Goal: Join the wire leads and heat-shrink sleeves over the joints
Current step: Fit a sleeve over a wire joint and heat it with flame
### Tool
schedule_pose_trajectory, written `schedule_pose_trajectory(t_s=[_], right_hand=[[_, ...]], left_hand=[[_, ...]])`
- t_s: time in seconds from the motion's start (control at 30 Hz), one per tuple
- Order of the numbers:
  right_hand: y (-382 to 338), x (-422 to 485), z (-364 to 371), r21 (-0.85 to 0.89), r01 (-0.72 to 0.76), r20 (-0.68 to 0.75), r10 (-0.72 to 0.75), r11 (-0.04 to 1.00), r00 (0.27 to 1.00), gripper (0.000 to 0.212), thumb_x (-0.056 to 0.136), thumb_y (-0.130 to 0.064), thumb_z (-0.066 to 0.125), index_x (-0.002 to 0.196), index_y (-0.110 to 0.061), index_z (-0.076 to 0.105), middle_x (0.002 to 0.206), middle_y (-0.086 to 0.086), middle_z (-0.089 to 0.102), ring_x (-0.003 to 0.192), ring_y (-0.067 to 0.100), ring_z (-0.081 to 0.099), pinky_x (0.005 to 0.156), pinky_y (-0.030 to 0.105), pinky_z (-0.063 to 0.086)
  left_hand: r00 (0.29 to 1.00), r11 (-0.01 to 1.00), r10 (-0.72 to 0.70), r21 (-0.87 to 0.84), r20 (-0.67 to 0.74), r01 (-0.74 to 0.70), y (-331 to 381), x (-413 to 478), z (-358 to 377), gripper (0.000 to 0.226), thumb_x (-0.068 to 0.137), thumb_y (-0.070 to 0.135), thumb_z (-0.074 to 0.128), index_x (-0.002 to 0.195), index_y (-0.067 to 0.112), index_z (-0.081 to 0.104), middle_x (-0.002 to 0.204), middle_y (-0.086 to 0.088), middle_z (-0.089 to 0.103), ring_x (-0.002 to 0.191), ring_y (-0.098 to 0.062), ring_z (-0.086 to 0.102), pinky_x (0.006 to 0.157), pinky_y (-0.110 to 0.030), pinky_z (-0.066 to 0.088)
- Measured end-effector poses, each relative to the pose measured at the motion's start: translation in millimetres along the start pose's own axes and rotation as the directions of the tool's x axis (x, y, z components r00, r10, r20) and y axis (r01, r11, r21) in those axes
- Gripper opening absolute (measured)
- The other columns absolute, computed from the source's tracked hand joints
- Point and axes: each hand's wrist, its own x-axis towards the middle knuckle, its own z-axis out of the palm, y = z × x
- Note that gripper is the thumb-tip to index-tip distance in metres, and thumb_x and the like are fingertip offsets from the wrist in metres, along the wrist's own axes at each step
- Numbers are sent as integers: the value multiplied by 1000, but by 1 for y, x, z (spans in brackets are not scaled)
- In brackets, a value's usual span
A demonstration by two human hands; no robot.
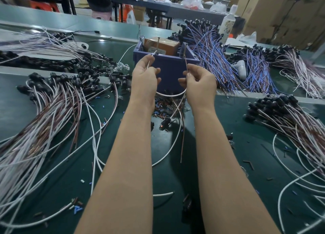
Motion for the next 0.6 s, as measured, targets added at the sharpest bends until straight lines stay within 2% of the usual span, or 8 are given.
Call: schedule_pose_trajectory(t_s=[0.1, 0.3, 0.37, 0.53, 0.6], right_hand=[[1, 2, 1, 9, 7, 6, -7, 1000, 1000, 30, 96, 1, 43, 120, -4, 60, 97, 5, 63, 67, 9, 64, 84, 35, 56], [3, 5, 1, 22, 22, 7, -22, 1000, 1000, 33, 95, 3, 42, 121, -4, 61, 95, 2, 61, 65, 7, 62, 81, 29, 55], [3, 5, 0, 25, 28, 14, -28, 999, 1000, 33, 95, 3, 42, 121, -4, 61, 95, 1, 61, 66, 7, 62, 79, 26, 55], [3, 2, -1, 30, 32, 31, -33, 999, 999, 31, 95, 2, 42, 118, -6, 61, 95, 4, 62, 67, 9, 61, 79, 30, 55], [3, 3, -4, 47, -14, 14, 14, 999, 1000, 25, 95, -2, 44, 113, -7, 60, 91, 5, 64, 68, 11, 59, 76, 30, 53]], left_hand=[[1000, 1000, 3, -10, -1, -3, 0, -1, 0, 36, 94, -3, 36, 116, 22, 49, 124, 4, 53, 85, -4, 53, 76, -22, 46], [1000, 1000, 1, -23, -2, -1, 1, 1, 0, 46, 93, -7, 34, 133, 13, 46, 136, -3, 50, 86, -7, 52, 67, -19, 45], [1000, 1000, 8, -20, 1, -8, 1, 1, 0, 44, 93, -6, 35, 130, 15, 48, 135, -2, 51, 88, -7, 53, 70, -21, 46], [1000, 999, 5, -32, 27, -4, 0, -2, 0, 32, 96, 0, 33, 105, 23, 54, 122, 3, 58, 88, -6, 57, 80, -25, 47], [990, 998, -20, -48, 142, 27, 0, -3, -1, 34, 98, 3, 32, 100, 23, 59, 115, 4, 66, 92, -9, 63, 83, -27, 47]])
